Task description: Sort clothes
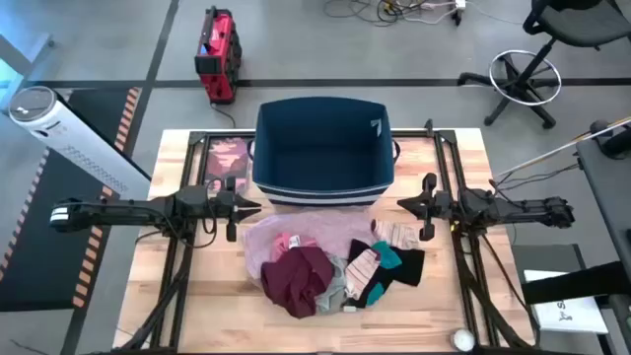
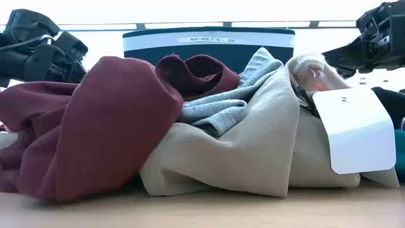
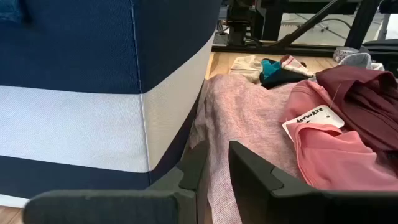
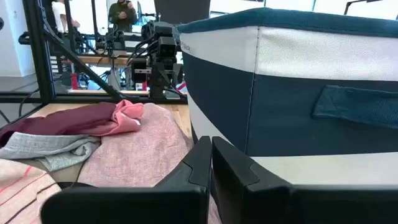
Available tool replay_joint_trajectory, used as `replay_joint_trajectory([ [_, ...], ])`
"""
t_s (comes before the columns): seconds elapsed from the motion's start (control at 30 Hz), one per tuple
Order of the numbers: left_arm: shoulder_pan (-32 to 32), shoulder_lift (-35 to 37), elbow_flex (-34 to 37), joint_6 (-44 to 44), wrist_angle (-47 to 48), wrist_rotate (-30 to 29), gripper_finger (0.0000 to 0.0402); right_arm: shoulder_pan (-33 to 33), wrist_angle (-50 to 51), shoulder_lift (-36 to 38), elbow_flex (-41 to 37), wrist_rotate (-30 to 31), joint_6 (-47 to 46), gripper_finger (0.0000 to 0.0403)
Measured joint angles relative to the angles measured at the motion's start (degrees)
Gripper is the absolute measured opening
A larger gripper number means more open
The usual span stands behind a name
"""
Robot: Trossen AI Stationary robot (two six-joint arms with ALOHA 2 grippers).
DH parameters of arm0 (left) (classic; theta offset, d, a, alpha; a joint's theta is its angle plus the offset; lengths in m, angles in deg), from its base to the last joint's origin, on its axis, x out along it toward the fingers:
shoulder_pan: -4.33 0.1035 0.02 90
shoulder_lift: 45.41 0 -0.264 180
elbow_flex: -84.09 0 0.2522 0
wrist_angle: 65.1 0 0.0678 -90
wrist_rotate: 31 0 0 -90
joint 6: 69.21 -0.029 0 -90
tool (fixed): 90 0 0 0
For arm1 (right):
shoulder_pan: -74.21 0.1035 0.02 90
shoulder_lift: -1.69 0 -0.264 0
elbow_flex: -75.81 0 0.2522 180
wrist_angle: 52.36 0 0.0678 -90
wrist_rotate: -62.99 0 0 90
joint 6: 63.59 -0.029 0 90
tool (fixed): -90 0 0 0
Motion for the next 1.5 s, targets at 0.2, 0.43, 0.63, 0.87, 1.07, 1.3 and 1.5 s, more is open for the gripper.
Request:
replay_joint_trajectory([
  [0.2, 0.0, 0.0, 0.0, 0.0, 0.0, 0.0, 0.005, 0.0, 0.0, 0.0, 0.0, 0.0, 0.0, 0.0],
  [0.43, 0.0, 0.0, 0.0, 0.0, 0.0, 0.0, 0.005, 0.0, 0.0, 0.0, 0.0, 0.0, 0.0, 0.0],
  [0.63, 0.0, 0.0, 0.0, 0.0, 0.0, 0.0, 0.005, 0.0, 0.0, 0.0, 0.0, 0.0, 0.0, 0.0],
  [0.87, 0.0, 0.0, 0.0, 0.0, 0.0, 0.0, 0.005, 0.0, 0.0, 0.0, 0.0, 0.0, 0.0, 0.0],
  [1.07, 0.0, 0.0, 0.0, 0.0, 0.0, 0.0, 0.005, 0.0, 0.0, 0.0, 0.0, 0.0, 0.0, 0.0],
  [1.3, 0.0, 0.0, 0.0, 0.0, 0.0, 0.0, 0.005, 0.0, 0.0, 0.0, 0.0, 0.0, 0.0, 0.0],
  [1.5, 0.0, 0.0, 0.0, 0.0, -1.2, -0.4, 0.005, 0.0, 0.0, 0.0, 0.0, 0.0, 0.0, 0.0],
])
